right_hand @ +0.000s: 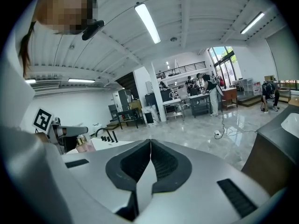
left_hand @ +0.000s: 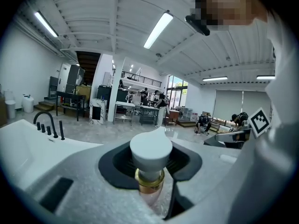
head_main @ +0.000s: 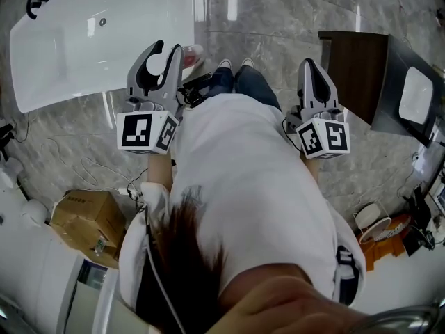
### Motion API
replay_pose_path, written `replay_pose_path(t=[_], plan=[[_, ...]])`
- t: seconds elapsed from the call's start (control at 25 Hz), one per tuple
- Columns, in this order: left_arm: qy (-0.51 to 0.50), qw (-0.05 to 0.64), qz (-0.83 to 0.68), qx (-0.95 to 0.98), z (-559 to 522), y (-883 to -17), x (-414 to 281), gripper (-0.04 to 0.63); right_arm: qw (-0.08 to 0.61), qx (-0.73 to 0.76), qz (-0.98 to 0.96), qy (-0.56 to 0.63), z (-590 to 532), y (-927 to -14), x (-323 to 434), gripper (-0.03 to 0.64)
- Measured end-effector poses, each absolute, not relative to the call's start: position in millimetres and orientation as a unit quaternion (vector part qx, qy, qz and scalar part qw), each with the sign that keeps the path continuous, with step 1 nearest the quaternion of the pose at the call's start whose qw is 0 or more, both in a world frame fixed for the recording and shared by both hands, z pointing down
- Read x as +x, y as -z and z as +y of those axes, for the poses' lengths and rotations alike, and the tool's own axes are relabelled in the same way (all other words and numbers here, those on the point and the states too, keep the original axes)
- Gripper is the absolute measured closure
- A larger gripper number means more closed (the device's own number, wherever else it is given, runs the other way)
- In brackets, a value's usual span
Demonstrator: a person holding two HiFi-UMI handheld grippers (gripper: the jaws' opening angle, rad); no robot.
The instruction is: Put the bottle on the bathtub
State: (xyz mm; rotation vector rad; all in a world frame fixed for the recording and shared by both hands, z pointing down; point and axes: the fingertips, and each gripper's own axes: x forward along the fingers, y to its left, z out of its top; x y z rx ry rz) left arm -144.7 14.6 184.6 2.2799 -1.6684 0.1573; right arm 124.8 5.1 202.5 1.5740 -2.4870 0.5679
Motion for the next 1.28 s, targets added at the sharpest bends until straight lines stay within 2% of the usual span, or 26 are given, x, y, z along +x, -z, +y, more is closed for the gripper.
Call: replay_pose_path(t=[0.76,1.28], plan=[[-0.020,0.145,-0.700,0.699,-1.7,-165.9,-128.7,0.451,0.093,0.410,-0.892,-0.166,-95.1,-193.0,142.7,0.604],[-0.033,0.153,-0.671,0.725,-46.9,-170.3,-146.0,0.451,0.093,0.440,-0.875,-0.180,-113.0,-194.0,127.8,0.604]])
